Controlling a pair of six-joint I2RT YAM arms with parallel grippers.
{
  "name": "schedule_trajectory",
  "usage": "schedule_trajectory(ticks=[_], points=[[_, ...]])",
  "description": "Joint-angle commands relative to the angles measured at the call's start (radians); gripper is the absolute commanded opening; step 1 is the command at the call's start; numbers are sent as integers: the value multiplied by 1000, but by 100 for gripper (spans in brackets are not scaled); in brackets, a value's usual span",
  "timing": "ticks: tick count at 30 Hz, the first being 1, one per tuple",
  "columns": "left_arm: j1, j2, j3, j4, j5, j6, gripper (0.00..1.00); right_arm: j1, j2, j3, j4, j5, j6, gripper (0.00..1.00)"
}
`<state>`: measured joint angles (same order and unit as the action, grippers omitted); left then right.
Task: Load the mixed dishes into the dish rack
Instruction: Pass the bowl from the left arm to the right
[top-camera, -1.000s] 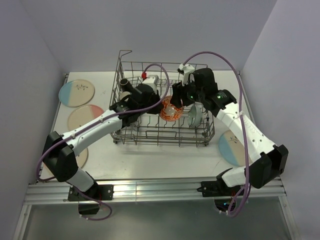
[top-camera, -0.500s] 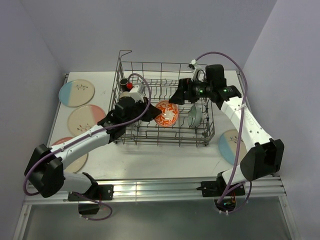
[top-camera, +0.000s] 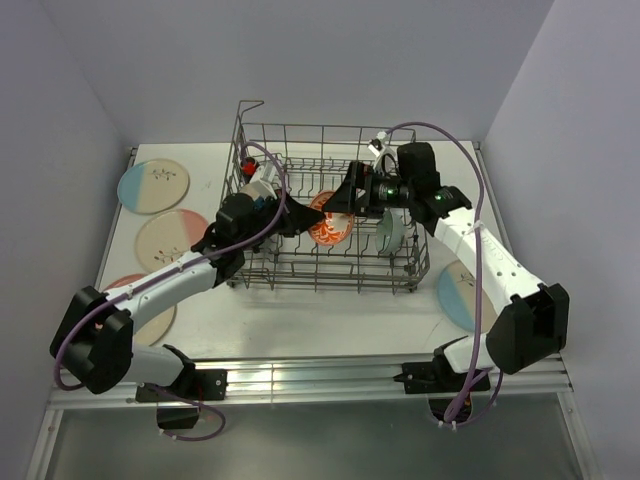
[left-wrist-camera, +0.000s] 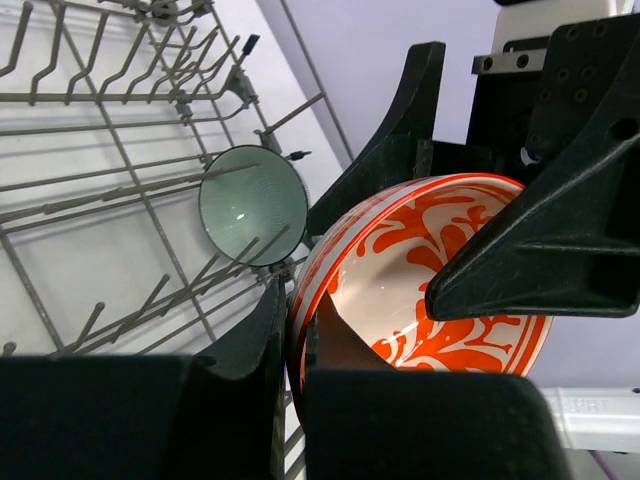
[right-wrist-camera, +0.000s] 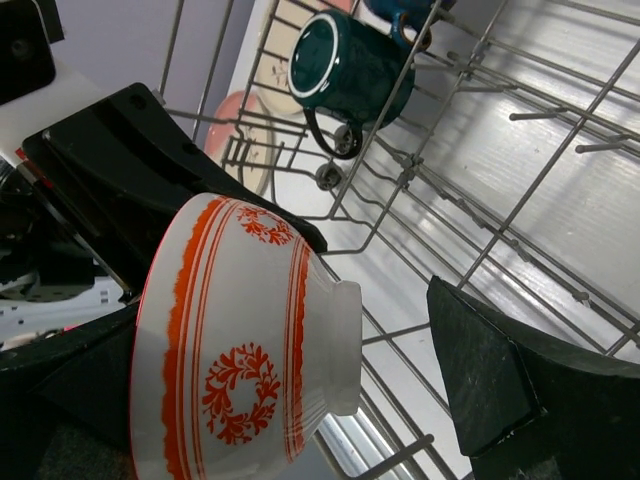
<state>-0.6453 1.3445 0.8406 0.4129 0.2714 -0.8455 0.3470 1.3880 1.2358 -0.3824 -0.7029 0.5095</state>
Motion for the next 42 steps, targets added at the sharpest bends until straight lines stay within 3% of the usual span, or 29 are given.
schedule_trajectory(ticks=[1, 8, 23, 42], points=[[21, -2, 15, 214, 72, -90, 0, 12, -34, 16, -30, 108, 46, 100], [27, 22, 31, 196, 75, -101, 0, 32, -3, 56, -73, 126, 83, 100], [49, 100, 90, 228, 98, -112, 0, 40, 19, 13, -30, -20, 213, 95], [47, 139, 86, 256, 124, -142, 0, 41, 72, 50, -30, -24, 208, 92]])
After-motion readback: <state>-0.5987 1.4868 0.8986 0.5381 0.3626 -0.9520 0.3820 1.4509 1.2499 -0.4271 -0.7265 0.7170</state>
